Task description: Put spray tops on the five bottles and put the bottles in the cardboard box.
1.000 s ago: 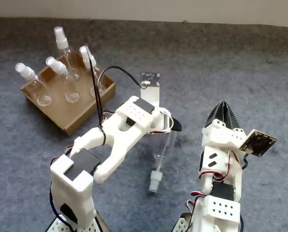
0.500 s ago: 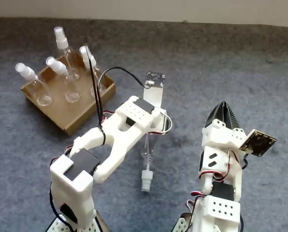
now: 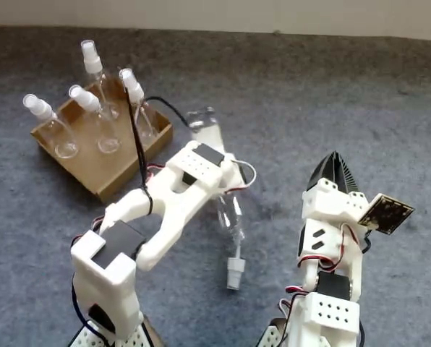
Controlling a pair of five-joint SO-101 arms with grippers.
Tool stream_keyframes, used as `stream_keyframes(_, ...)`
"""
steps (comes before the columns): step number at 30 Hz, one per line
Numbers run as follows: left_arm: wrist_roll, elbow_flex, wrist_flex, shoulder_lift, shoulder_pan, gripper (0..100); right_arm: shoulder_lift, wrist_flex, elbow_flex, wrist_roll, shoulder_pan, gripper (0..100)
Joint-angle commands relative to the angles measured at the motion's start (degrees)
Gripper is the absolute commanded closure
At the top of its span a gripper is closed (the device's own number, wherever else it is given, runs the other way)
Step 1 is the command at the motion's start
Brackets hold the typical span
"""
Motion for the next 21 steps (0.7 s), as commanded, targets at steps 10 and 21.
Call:
stream_keyframes(10, 28.3, -0.3, 1.1, -0.7, -4.1, 97, -0.9, -0.3, 8.0, 0.7, 0.5, 98.8)
stream_keyframes(21, 20.9, -0.4, 4.5, -1.2, -4.2, 96, -0.9, -0.3, 8.0, 0.8, -1.5, 98.8)
